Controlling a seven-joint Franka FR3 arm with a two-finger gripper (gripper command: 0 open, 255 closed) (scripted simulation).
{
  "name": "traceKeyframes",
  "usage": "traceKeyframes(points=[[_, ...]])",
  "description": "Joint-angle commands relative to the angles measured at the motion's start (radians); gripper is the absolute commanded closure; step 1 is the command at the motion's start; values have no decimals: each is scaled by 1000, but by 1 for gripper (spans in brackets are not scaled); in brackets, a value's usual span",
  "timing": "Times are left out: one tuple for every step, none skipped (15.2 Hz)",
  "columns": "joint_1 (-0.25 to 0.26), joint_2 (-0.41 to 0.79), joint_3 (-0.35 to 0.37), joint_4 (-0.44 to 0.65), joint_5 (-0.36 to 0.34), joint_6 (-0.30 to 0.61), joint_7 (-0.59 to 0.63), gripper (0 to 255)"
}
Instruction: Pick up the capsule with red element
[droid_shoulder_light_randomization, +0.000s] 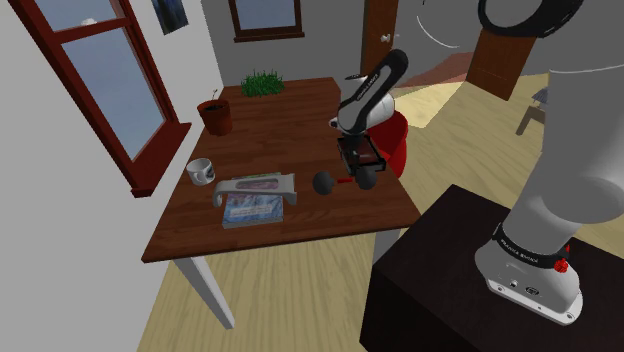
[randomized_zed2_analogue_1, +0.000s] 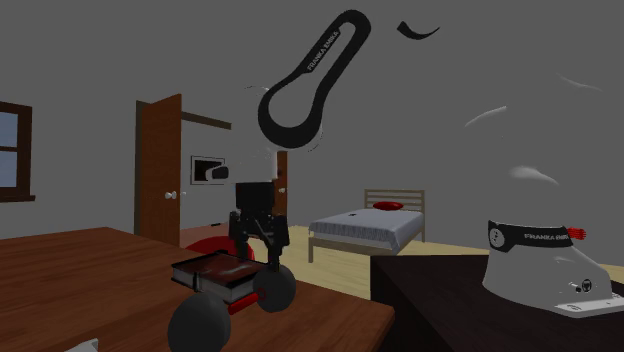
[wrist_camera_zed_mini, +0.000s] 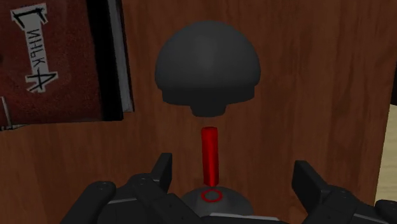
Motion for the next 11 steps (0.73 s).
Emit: traceKeyframes(points=[[-14, 87, 21, 57, 16, 33, -57, 0], [-18, 124, 33, 84, 19, 45, -77, 0], [-19, 130, 35, 88, 19, 47, -79, 0], [-21, 142, 37, 90, 21, 57, -81, 0], [-22, 154, 40, 92, 24, 67, -84, 0], [-24, 166, 42, 95, 27, 76, -86, 0], [-26, 178, 44, 97, 29, 86, -88, 0], [-27, 191, 46, 100, 32, 95, -90, 0], [-29, 203, 49, 103, 34, 105, -92, 0], [-32, 223, 52, 108, 38, 119, -95, 0], [-32, 223, 52, 108, 38, 119, -95, 0]])
